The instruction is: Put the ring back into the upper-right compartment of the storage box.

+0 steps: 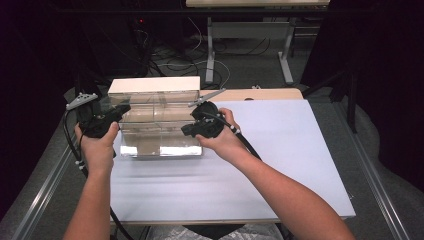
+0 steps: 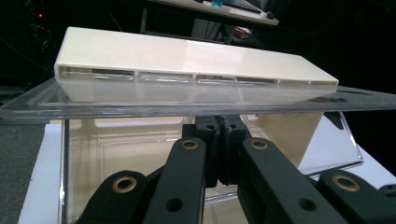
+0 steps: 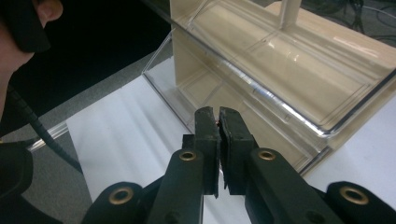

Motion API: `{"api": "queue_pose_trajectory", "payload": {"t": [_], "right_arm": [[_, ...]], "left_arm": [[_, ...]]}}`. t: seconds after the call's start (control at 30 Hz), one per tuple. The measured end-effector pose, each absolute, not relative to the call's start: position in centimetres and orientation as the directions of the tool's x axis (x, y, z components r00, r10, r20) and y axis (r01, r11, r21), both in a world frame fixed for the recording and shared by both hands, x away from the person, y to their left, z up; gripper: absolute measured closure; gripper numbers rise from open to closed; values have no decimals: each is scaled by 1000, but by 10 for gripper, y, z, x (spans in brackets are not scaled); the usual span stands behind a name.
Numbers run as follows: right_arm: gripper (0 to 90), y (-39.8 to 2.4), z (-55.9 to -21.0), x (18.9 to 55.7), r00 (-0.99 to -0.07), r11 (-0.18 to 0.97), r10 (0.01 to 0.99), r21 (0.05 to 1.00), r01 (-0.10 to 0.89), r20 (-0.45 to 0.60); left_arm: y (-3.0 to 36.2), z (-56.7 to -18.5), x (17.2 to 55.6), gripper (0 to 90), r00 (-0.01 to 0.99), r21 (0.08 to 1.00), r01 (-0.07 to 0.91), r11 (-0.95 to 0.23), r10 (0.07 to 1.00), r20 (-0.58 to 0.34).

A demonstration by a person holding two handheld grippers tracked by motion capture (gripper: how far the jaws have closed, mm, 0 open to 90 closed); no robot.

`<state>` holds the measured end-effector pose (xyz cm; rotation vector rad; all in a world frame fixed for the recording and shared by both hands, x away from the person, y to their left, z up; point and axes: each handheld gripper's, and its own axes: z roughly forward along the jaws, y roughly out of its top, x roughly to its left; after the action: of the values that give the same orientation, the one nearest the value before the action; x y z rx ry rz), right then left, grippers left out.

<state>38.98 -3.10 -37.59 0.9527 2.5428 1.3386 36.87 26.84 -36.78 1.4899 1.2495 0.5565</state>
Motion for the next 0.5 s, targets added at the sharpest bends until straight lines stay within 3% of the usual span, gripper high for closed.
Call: {"api": "queue_pose_trajectory", "payload": {"t": [0.5], "right_arm": [[871,-36,-367,402,-776,378,606,796,473,173]], "left_arm": [[269,-368,369,900,345,909,402,109,902,-261]]}}
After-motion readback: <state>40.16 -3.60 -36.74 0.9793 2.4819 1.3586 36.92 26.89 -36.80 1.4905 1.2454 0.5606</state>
